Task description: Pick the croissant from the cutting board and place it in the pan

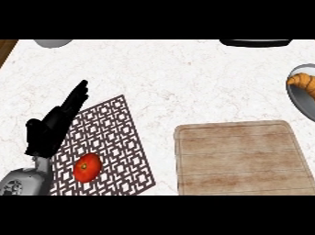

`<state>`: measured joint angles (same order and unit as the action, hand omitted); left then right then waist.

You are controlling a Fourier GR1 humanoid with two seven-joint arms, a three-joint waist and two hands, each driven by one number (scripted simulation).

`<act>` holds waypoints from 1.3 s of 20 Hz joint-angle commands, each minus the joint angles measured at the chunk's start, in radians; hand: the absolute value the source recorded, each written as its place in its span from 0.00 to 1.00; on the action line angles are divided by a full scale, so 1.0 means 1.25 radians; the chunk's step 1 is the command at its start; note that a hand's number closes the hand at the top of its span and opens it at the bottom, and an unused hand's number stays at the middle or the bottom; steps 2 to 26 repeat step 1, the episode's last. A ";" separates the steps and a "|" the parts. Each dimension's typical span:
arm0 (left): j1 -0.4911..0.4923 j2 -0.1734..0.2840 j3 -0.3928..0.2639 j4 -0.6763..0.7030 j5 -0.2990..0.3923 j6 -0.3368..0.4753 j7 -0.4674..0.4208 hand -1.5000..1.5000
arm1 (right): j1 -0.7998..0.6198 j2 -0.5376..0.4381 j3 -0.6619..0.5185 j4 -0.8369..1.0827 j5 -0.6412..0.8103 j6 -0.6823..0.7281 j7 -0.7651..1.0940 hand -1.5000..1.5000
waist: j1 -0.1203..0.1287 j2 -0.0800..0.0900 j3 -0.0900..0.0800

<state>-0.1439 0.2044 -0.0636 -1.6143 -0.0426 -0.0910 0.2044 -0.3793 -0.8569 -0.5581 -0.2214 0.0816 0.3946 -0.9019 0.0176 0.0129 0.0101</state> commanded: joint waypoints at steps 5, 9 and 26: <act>0.000 -0.006 -0.008 0.006 -0.014 0.006 -0.001 0.50 | 0.026 -0.007 -0.011 0.005 -0.013 0.100 -0.108 0.00 | 0.003 0.002 0.001; 0.000 -0.006 -0.008 0.006 -0.014 0.006 -0.001 0.50 | 0.026 -0.007 -0.011 0.005 -0.013 0.100 -0.108 0.00 | 0.003 0.002 0.001; 0.000 -0.006 -0.008 0.006 -0.014 0.006 -0.001 0.50 | 0.026 -0.007 -0.011 0.005 -0.013 0.100 -0.108 0.00 | 0.003 0.002 0.001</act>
